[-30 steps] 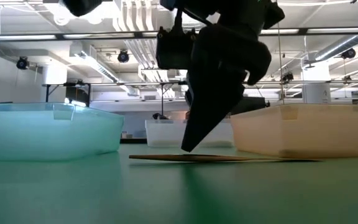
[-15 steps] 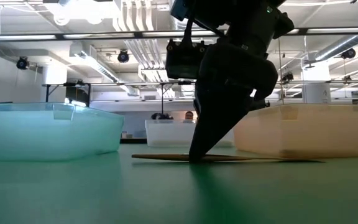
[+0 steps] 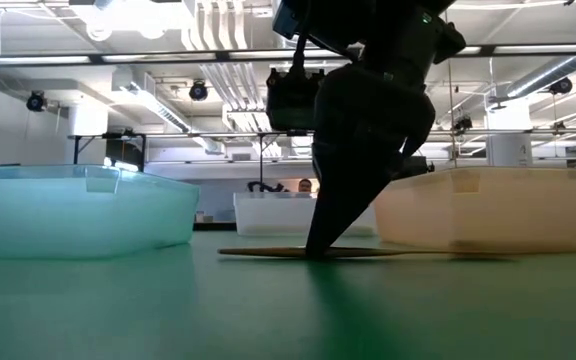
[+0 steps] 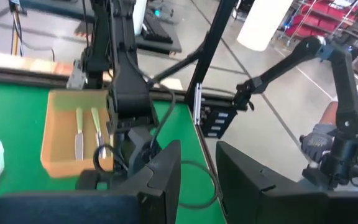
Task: Sort silverware by color (type)
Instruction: Put the gold knife into the blue bin
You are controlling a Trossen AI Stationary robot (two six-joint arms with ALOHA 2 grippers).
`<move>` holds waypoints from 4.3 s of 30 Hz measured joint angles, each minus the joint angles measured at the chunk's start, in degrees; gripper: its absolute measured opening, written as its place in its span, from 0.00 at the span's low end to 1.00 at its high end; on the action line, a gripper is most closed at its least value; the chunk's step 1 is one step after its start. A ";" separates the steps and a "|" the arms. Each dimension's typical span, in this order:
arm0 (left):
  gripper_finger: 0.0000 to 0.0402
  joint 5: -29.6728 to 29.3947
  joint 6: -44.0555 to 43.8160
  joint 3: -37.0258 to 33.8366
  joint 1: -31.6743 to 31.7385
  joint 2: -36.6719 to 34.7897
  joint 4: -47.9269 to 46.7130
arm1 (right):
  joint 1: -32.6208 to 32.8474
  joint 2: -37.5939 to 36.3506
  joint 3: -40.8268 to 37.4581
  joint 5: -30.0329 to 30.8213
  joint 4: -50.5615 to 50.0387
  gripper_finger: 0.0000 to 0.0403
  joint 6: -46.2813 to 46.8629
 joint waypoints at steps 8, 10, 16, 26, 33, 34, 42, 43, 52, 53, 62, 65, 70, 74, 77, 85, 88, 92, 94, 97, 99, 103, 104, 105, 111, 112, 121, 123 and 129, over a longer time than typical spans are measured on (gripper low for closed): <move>0.21 0.01 -5.73 -0.06 -1.00 0.07 -7.52 | -0.05 -4.75 1.71 -2.11 -1.14 0.03 -1.40; 0.21 0.10 -8.38 -0.07 -1.64 0.09 -10.37 | -0.23 -6.85 1.99 -1.75 -1.14 0.02 -1.49; 0.21 -0.82 -15.52 -0.98 -5.74 -0.04 -19.81 | -0.64 -13.46 2.00 2.08 -0.34 0.02 -2.46; 0.21 -28.15 -12.66 -19.32 -13.27 -0.14 -0.19 | -2.92 -24.14 2.10 10.90 8.10 0.03 -6.79; 0.21 -41.92 -3.65 -35.36 -11.86 -0.11 33.38 | -6.58 -25.60 2.13 12.07 21.19 0.03 -11.28; 0.21 -42.01 -2.99 -37.18 -11.67 -0.11 37.71 | -7.19 -25.69 2.13 12.04 22.68 0.03 -11.89; 0.21 -42.13 -1.71 -45.62 -8.39 -0.11 57.16 | -11.08 -25.00 2.11 11.96 29.37 0.03 -15.10; 0.21 -42.06 -1.71 -45.78 -7.76 -0.11 57.14 | -11.29 -24.96 2.13 11.91 30.10 0.03 -15.43; 0.21 -44.99 1.10 -40.83 -1.83 2.81 57.49 | -11.91 -23.35 2.13 11.95 33.11 0.03 -18.47; 0.21 -45.60 2.97 -39.79 -1.35 3.42 57.47 | -11.97 -23.29 2.13 11.94 33.16 0.03 -19.07; 0.21 -44.83 -2.41 -31.32 3.49 6.48 42.88 | -15.02 -23.96 2.13 11.43 32.31 0.03 -20.90; 0.22 -42.40 -6.19 -28.83 4.72 7.51 38.24 | -15.95 -24.07 2.13 9.59 32.25 0.03 -21.07; 0.30 -40.78 -6.30 -26.00 5.44 10.43 36.01 | -16.78 -24.07 2.13 8.38 31.91 0.03 -20.79; 0.38 -40.78 -6.30 -25.12 5.46 11.70 35.90 | -16.70 -24.07 2.13 8.36 31.78 0.03 -20.77; 0.43 -40.79 -6.29 -25.11 5.51 11.93 35.71 | -16.68 -24.07 2.13 8.32 31.80 0.03 -20.46; 0.53 -41.48 -6.28 -25.11 6.60 11.93 35.93 | -16.65 -24.07 2.13 8.31 31.73 0.03 -19.87; 0.54 -41.48 -6.18 -24.74 7.04 11.93 36.11 | -16.66 -24.01 2.13 8.32 31.74 0.03 -19.90; 0.54 -41.51 -4.91 -24.37 7.70 11.91 36.75 | -16.65 -24.01 2.13 8.31 31.74 0.03 -19.97; 0.54 -41.50 -4.79 -24.37 8.35 11.91 36.79 | -16.65 -24.01 2.13 8.31 31.77 0.03 -20.00; 0.54 -41.40 -4.77 -24.37 9.54 11.91 36.79 | -16.68 -24.01 2.13 8.44 31.77 0.03 -20.13; 0.54 -41.18 -4.78 -24.37 10.20 11.91 36.88 | -16.70 -23.98 2.13 8.44 31.78 0.03 -20.12; 0.54 -40.11 -4.70 -24.37 11.01 11.91 37.42 | -16.72 -23.96 2.13 7.77 31.78 0.03 -20.28; 0.53 -39.71 -4.72 -24.37 11.11 11.91 37.43 | -16.70 -23.96 2.14 7.75 31.78 0.03 -20.43; 0.52 -39.65 -4.72 -24.37 11.14 11.91 37.44 | -16.70 -23.96 2.13 7.71 31.78 0.03 -20.44; 0.32 -39.56 -2.24 -24.37 11.17 11.91 37.84 | -16.72 -23.96 2.16 7.59 31.81 0.03 -21.14; 0.27 -39.56 -1.82 -24.37 11.17 11.91 37.91 | -16.74 -23.96 2.17 7.59 31.81 0.03 -21.17; 0.00 -40.15 1.18 -24.37 11.41 11.91 37.96 | -16.65 -23.96 2.20 6.89 31.83 0.03 -20.94; 0.00 -39.99 1.21 -24.37 11.39 11.64 37.74 | -16.82 -24.24 2.20 6.91 30.88 0.03 -19.65; 0.00 -34.76 -5.36 -24.39 11.39 6.60 24.83 | -18.45 -29.37 2.20 7.39 19.44 0.03 -18.45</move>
